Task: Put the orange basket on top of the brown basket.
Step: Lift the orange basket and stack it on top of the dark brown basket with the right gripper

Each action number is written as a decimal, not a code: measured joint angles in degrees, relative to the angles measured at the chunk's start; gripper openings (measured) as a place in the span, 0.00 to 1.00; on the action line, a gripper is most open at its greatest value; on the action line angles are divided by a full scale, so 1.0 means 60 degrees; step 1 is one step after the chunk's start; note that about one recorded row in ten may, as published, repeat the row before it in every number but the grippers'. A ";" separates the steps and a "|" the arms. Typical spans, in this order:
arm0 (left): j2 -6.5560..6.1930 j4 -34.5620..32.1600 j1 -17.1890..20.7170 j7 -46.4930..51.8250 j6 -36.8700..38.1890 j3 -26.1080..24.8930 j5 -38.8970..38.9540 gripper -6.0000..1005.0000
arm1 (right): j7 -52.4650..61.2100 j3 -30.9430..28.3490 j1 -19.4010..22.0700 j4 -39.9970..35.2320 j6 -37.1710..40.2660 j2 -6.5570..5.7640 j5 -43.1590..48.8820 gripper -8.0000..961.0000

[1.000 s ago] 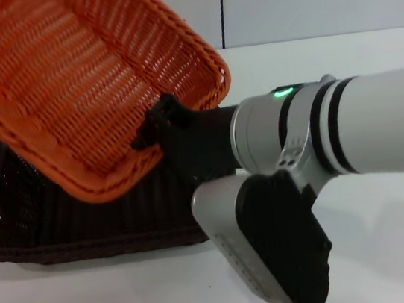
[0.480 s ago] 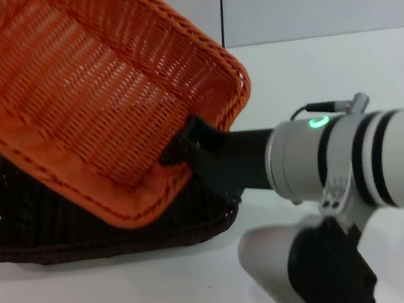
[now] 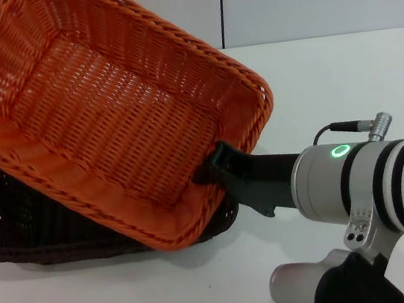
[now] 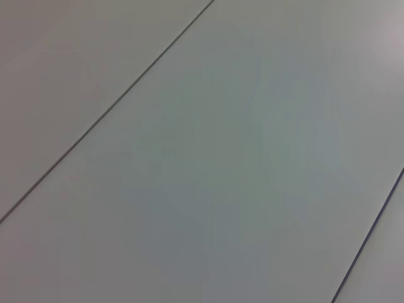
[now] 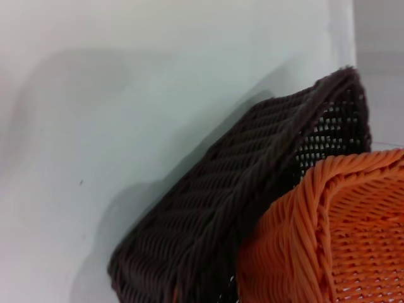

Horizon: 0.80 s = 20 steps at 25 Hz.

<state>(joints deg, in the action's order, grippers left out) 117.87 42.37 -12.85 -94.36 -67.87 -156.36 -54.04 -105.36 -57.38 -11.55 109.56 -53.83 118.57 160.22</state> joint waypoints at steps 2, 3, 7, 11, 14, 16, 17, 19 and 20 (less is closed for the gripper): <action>0.0007 -0.0006 0.0000 -0.0002 -0.0009 0.0000 0.0032 0.73 | -0.0106 0.0005 0.0006 0.0010 -0.0019 0.0000 0.0064 0.15; 0.0011 -0.0012 0.0000 -0.0015 -0.0017 -0.0001 0.0105 0.73 | -0.0353 0.0009 -0.0006 0.0072 -0.0036 -0.0004 0.0077 0.15; 0.0007 -0.0038 -0.0029 -0.0105 -0.0109 0.0000 0.0355 0.73 | -0.0884 0.0020 0.0023 0.0141 -0.0028 0.0006 0.0108 0.15; 0.0019 -0.0307 -0.0078 -0.0313 -0.0326 0.0000 0.0670 0.73 | -0.1339 0.0099 -0.0075 0.0124 -0.0065 0.0006 0.0224 0.16; 0.0019 -0.0474 -0.0089 -0.0439 -0.0472 0.0000 0.0877 0.73 | -0.1372 0.0128 -0.0185 0.0111 -0.0202 -0.0009 0.0451 0.16; 0.0018 -0.0607 -0.0096 -0.0522 -0.0639 0.0000 0.1064 0.73 | -0.1378 0.0133 -0.0210 0.0110 -0.0269 -0.0009 0.0625 0.16; 0.0018 -0.0607 -0.0096 -0.0522 -0.0639 0.0000 0.1064 0.73 | -0.1383 0.0136 -0.0213 0.0110 -0.0277 -0.0012 0.0685 0.16; 0.0017 -0.0638 -0.0097 -0.0526 -0.0678 0.0000 0.1090 0.73 | -0.1391 0.0156 -0.0224 0.0112 -0.0284 -0.0021 0.0862 0.16; 0.0017 -0.0695 -0.0106 -0.0549 -0.0718 -0.0003 0.1148 0.73 | -0.1394 0.0196 -0.0221 0.0146 -0.0283 -0.0037 0.1061 0.16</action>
<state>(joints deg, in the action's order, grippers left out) 117.97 38.20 -13.48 -97.65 -72.17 -156.38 -47.15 -113.73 -56.21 -12.88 110.43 -55.53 118.35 166.58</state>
